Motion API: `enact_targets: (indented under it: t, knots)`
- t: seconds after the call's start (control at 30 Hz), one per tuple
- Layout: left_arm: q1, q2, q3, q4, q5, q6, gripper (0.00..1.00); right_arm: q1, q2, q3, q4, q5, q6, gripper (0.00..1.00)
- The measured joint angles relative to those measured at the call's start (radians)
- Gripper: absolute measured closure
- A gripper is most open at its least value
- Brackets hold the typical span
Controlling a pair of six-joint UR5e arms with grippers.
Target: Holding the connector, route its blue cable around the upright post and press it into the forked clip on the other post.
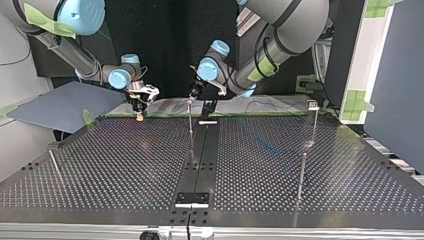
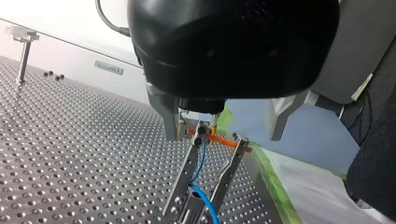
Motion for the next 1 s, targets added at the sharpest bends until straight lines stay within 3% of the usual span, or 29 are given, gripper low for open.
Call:
enact_targets:
  t: [0.67,1.0]
  knots:
    - [-0.015,0.004,-0.004,0.0,-0.021,0.005,0.1,0.0,0.003,0.0,-0.002,0.0,0.008,1.0]
    - [-0.027,0.077,-0.08,0.069,-0.062,0.001,0.07,0.0,0.004,0.0,-0.003,0.0,0.015,1.0]
